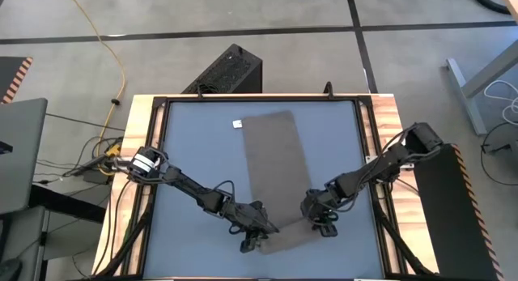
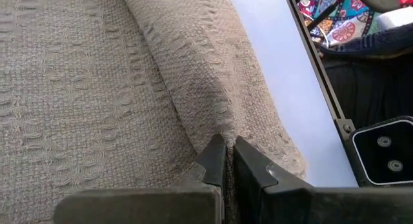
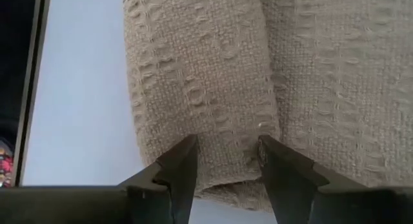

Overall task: Roll towel into tight, uniform cylinder
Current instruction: Roll the gray towel

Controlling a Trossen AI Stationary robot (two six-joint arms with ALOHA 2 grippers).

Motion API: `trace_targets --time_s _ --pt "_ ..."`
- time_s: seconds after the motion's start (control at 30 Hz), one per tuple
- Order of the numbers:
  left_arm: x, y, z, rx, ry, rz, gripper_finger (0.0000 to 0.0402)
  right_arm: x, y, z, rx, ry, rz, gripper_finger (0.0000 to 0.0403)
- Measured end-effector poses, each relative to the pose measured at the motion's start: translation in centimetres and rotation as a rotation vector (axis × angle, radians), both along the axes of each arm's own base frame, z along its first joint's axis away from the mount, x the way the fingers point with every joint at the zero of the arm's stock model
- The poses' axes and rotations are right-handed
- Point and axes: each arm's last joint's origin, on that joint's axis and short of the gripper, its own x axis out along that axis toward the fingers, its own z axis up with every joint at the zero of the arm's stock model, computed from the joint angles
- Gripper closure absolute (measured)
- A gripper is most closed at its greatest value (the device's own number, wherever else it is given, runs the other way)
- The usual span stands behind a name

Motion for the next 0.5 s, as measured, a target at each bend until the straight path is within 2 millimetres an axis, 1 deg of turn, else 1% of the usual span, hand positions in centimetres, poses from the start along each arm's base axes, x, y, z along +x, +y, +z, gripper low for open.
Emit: trace_targets --time_s 0.07,0.13,0.23,0.33,0.4,0.5 --pt "0.0 0.0 0.0 -0.007 0.003 0.005 0.0401 -0.1 0.3 -0.2 -0.007 0.004 0.014 0.0224" --pt "0.0 0.0 0.0 -0.017 0.003 0.01 0.0401 -0.2 0.6 -0.3 -0.018 -0.002 0.028 0.0248" --pt "0.1 0.0 0.2 -0.033 -0.009 0.016 0.0401 -0.7 1.0 0.0 -0.016 -0.008 0.054 0.0307" --pt "0.3 -0.1 0.6 -0.054 -0.049 0.018 0.0401 -1.1 1.1 1.1 0.013 -0.031 0.063 0.0376" --pt "0.4 -0.2 0.8 -0.063 -0.071 0.018 0.0401 -1.4 0.9 2.2 0.032 -0.054 0.053 0.0388" --pt "0.5 -0.2 1.1 -0.078 -0.107 0.015 0.0401 -2.2 0.8 3.6 0.064 -0.066 0.021 0.0381"
